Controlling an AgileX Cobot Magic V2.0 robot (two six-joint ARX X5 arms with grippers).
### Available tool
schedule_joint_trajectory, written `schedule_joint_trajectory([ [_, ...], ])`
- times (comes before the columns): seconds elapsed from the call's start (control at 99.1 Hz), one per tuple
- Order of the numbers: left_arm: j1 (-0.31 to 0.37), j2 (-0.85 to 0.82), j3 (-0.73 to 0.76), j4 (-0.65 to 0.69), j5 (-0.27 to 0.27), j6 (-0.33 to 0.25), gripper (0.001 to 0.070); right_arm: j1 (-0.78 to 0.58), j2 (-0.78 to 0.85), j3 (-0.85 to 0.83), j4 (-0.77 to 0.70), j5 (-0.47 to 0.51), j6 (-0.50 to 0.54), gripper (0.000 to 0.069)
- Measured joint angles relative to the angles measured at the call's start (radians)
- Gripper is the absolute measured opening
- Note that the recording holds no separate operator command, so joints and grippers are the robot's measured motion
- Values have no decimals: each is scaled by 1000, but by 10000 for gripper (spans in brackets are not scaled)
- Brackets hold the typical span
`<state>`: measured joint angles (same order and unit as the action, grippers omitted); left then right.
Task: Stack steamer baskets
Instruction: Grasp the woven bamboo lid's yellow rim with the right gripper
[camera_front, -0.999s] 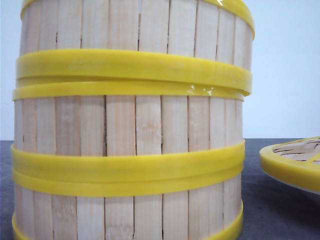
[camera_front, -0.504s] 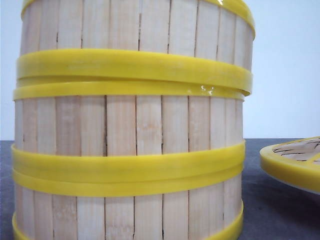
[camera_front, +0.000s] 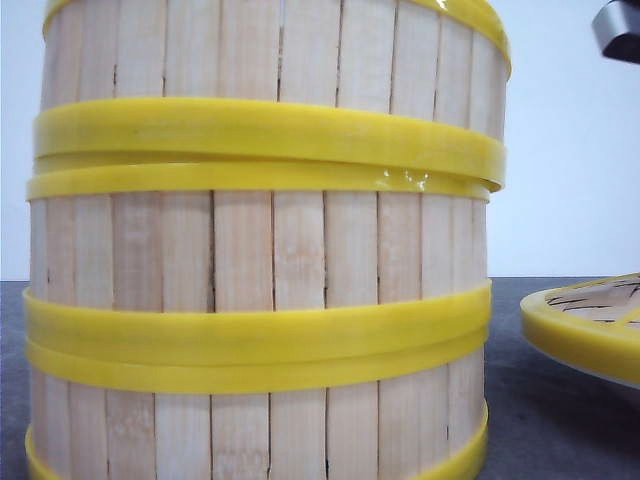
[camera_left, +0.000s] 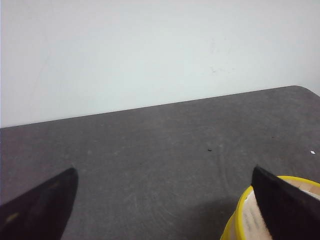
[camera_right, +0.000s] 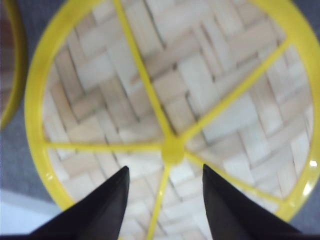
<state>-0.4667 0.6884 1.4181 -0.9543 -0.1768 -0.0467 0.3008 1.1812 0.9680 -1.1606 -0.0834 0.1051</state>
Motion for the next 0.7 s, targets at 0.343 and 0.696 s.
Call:
schedule_joint_trajectory([
  [0.343,0,0,0,0,0,-6,671,10,113,3,6,-17,0,253],
  [0.696,0,0,0,0,0,-6,671,13,119,8,35,-16,-1,52],
])
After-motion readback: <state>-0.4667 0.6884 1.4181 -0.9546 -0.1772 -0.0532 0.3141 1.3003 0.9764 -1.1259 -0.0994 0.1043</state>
